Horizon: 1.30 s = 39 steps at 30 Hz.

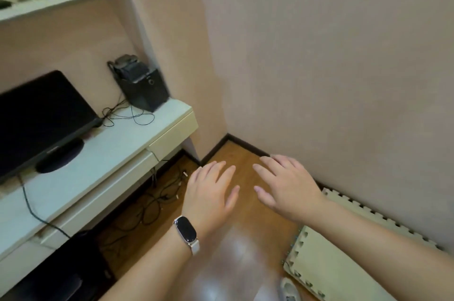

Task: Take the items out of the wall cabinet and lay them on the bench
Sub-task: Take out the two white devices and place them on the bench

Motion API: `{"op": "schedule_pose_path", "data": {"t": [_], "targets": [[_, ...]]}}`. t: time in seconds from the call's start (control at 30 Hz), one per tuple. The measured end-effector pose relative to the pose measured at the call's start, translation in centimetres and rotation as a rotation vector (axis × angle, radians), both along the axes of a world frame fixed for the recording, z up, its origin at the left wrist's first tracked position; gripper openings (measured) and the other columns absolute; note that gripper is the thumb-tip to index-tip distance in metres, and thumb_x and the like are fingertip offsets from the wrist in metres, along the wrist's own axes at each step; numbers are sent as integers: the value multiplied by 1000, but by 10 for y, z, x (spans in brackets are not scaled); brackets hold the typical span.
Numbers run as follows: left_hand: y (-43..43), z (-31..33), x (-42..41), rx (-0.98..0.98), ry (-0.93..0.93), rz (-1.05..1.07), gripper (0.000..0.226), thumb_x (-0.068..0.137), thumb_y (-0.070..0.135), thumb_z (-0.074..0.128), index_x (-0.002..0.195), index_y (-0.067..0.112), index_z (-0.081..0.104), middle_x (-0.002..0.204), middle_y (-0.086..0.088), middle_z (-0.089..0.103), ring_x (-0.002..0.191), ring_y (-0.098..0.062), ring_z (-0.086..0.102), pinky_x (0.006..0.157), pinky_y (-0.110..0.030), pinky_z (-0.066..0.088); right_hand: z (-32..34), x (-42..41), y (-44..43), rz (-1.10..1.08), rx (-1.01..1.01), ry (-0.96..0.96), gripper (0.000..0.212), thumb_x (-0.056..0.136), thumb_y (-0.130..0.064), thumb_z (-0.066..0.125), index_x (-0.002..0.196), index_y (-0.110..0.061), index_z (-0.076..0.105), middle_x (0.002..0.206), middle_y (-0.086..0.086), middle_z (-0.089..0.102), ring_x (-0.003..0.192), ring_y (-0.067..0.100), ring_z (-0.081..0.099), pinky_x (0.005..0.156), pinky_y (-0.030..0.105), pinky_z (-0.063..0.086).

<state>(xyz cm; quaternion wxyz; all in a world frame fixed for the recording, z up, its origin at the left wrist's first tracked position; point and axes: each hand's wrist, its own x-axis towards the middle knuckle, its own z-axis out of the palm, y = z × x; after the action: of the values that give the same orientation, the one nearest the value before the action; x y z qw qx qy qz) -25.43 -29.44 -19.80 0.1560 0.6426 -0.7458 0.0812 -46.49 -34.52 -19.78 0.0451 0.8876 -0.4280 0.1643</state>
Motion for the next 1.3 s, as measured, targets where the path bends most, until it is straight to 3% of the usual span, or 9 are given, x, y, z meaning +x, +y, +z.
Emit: {"op": "schedule_pose_path", "data": {"t": [0.2, 0.33, 0.6, 1.1, 1.3], "targets": [[-58, 22, -10, -24, -50, 149, 44, 89, 44, 50, 126, 23, 60, 129, -2, 60, 122, -21, 52, 103, -41, 40, 12, 2, -84, 155, -11, -55, 51, 89, -50, 48, 124, -15, 64, 125, 9, 64, 116, 31, 57, 99, 44, 46], [-74, 36, -8, -39, -13, 250, 43, 90, 43, 51, 126, 22, 60, 129, -2, 60, 121, -23, 52, 101, -44, 43, 21, 17, -129, 252, -73, -92, 49, 88, -48, 48, 117, -13, 67, 118, 9, 67, 109, 32, 60, 91, 42, 49], [-97, 51, 45, -61, -45, 415, 42, 90, 43, 51, 125, 22, 60, 126, 0, 60, 117, -21, 53, 99, -38, 40, 42, 82, -180, 381, -48, -114, 49, 88, -48, 45, 118, -16, 65, 117, 6, 67, 109, 30, 60, 93, 42, 49], [-199, 56, 257, -173, 60, 424, 44, 88, 46, 49, 122, 22, 64, 125, 1, 63, 117, -19, 55, 98, -38, 43, 73, 293, -284, 376, -143, -19, 49, 87, -47, 48, 119, -14, 66, 121, 9, 65, 109, 31, 60, 90, 43, 50], [-232, 78, 337, -214, 37, 398, 44, 89, 46, 46, 121, 22, 64, 123, 0, 64, 115, -21, 57, 94, -40, 47, 93, 369, -313, 343, -150, -7, 52, 91, -51, 40, 125, -19, 63, 127, 5, 64, 116, 28, 58, 93, 43, 48]]}}
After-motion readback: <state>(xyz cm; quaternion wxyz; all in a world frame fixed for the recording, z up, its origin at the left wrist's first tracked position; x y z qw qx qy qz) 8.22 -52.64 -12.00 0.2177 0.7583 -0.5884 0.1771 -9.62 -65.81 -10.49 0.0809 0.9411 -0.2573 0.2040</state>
